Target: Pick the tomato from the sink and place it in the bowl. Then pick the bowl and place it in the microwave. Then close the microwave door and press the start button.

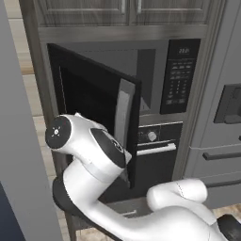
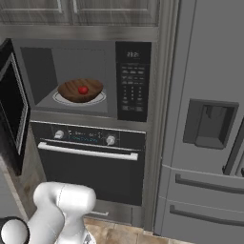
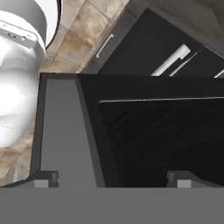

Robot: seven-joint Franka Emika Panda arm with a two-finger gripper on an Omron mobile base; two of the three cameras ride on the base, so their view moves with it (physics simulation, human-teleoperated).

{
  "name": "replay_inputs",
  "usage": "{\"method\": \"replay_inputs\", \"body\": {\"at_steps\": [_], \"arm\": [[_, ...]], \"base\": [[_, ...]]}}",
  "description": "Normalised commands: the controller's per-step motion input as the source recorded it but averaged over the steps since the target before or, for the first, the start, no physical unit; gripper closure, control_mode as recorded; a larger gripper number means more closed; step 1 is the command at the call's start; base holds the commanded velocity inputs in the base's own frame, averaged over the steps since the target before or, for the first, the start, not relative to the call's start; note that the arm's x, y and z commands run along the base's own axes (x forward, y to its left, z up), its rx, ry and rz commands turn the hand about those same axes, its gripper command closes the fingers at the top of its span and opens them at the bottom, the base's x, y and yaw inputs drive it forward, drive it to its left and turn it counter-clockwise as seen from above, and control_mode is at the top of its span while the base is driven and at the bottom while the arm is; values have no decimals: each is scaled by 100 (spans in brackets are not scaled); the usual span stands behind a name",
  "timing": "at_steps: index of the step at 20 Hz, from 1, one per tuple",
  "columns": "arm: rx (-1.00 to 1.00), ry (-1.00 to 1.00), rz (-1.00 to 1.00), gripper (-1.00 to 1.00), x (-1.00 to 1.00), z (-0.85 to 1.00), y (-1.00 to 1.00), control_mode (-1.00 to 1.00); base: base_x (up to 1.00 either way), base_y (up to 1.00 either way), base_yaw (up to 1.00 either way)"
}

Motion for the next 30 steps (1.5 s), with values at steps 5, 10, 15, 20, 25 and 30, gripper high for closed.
{"method": "replay_inputs", "body": {"at_steps": [5,10,15,20,25,30], "arm": [[1,-7,0,-100,87,0,-100,-100],[0,-4,0,-100,100,0,-93,-100],[0,-4,0,-100,95,0,-67,-100],[1,-5,0,-100,66,4,-70,-100],[5,0,0,-100,44,29,-61,-100],[6,0,0,-100,41,30,-47,-100]], "base": [[0,0,0],[0,0,0],[0,0,0],[0,0,0],[0,0,0],[0,0,0]]}}
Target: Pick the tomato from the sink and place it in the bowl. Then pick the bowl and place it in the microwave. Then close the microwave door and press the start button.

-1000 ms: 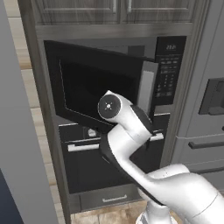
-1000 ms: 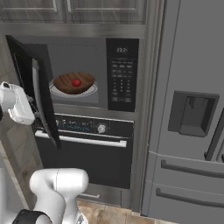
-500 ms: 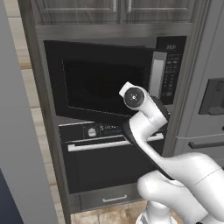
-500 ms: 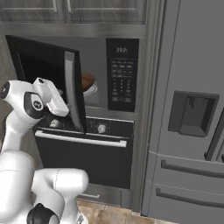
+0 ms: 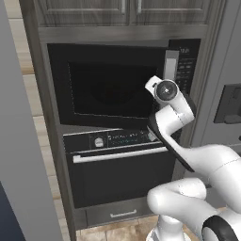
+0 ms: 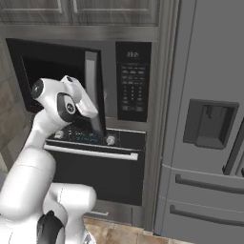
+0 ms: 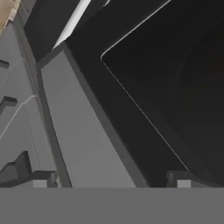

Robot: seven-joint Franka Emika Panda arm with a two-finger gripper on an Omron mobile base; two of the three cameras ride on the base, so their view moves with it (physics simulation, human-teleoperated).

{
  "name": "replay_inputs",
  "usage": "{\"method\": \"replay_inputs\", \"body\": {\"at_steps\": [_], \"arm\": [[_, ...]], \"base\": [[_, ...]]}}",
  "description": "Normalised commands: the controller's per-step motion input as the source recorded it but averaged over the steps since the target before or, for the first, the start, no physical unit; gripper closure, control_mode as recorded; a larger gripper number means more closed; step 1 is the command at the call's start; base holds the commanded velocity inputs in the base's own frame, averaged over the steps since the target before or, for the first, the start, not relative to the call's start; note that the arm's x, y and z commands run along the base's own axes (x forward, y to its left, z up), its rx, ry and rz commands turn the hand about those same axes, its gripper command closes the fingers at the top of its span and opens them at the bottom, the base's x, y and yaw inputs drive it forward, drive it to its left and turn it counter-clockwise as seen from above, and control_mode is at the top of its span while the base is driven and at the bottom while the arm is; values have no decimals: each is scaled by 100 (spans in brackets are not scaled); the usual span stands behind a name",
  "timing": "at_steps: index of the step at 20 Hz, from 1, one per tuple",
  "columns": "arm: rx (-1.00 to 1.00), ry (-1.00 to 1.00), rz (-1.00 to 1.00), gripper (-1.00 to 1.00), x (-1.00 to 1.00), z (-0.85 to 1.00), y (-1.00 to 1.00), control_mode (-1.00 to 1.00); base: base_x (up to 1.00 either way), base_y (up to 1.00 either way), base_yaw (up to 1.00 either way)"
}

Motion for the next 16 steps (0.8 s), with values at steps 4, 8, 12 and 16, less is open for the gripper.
{"method": "replay_inputs", "body": {"at_steps": [4,8,12,16], "arm": [[3,0,0,-100,48,16,-20,-100],[5,0,0,-100,44,0,-8,-100],[1,0,0,-100,59,-2,0,-100],[1,0,3,-100,90,-10,0,-100]], "base": [[0,0,0],[0,0,0],[0,0,0],[0,0,0]]}}
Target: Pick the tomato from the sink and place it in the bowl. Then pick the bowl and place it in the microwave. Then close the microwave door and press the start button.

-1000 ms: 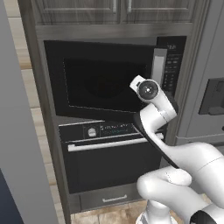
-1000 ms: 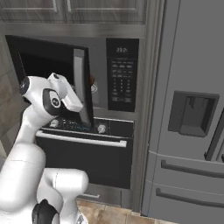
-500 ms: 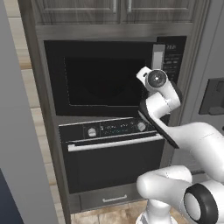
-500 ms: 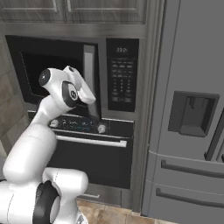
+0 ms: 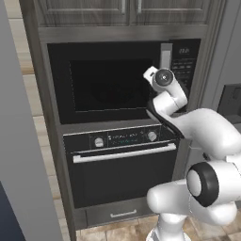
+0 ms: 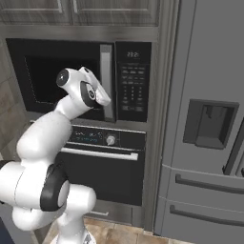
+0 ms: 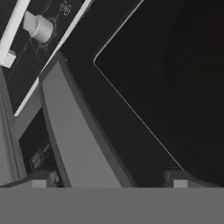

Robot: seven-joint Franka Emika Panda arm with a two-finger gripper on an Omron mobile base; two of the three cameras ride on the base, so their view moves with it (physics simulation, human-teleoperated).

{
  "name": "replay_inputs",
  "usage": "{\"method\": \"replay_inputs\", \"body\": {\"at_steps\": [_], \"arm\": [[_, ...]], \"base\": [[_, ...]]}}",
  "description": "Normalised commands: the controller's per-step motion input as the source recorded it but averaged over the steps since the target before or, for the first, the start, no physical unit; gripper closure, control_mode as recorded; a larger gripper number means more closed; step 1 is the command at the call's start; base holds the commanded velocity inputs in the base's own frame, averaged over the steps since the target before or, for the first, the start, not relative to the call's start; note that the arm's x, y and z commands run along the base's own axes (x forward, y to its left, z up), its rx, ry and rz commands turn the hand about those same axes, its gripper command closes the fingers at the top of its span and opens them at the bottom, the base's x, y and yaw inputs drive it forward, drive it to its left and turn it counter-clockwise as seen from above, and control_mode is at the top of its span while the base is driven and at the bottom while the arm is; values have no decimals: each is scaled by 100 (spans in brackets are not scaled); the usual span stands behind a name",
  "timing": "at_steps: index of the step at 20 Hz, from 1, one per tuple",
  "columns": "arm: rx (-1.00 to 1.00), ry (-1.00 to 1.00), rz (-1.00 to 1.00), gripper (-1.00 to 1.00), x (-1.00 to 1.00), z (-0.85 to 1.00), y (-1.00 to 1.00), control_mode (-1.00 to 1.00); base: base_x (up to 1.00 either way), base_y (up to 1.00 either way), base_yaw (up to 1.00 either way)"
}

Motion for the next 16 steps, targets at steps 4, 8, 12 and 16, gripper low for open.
{"method": "replay_inputs", "body": {"at_steps": [4,8,12,16], "arm": [[3,0,7,-100,99,-2,-3,-100],[3,0,8,-100,100,-1,-11,-100],[0,0,8,-100,43,0,-6,-100],[10,-1,0,-100,-63,-2,-13,-100]], "base": [[0,0,0],[0,0,0],[0,0,0],[0,0,0]]}}
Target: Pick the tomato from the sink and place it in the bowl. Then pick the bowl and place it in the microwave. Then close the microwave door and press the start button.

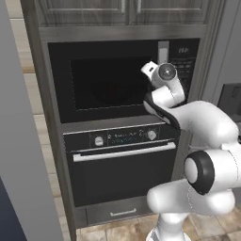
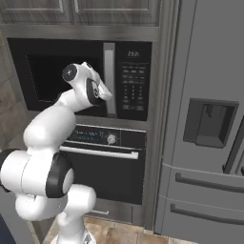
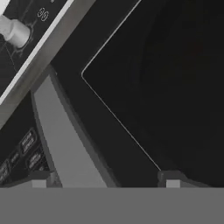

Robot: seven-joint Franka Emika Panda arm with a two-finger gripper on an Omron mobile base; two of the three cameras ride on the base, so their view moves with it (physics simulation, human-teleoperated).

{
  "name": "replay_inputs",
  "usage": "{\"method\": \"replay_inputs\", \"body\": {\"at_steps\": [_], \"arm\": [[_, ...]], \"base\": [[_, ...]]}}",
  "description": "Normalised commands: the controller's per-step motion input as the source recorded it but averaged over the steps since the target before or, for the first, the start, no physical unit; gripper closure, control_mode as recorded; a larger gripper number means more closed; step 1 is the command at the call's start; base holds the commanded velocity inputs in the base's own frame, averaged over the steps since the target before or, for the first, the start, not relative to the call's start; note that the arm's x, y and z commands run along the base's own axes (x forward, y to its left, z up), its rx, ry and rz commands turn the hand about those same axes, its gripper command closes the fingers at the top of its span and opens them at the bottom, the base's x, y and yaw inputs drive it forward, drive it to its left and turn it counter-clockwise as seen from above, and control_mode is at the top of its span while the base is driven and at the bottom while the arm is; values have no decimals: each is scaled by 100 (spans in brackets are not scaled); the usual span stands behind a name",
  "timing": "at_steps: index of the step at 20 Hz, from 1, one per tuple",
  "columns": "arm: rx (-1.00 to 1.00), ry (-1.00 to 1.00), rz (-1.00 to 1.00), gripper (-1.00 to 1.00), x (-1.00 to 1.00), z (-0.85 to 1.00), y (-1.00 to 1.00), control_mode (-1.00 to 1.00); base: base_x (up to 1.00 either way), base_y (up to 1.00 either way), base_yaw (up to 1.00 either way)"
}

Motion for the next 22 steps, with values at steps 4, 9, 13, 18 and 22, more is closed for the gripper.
{"method": "replay_inputs", "body": {"at_steps": [4,9,13,18,22], "arm": [[30,0,0,-100,-100,17,-19,-100],[35,0,0,-100,-100,9,-32,-100],[30,0,0,-100,-92,-4,-50,-100],[23,-14,0,-100,-48,-54,-75,-100],[11,-20,-3,-100,-9,-56,-34,-100]], "base": [[0,0,0],[0,0,0],[0,0,0],[0,0,0],[0,0,0]]}}
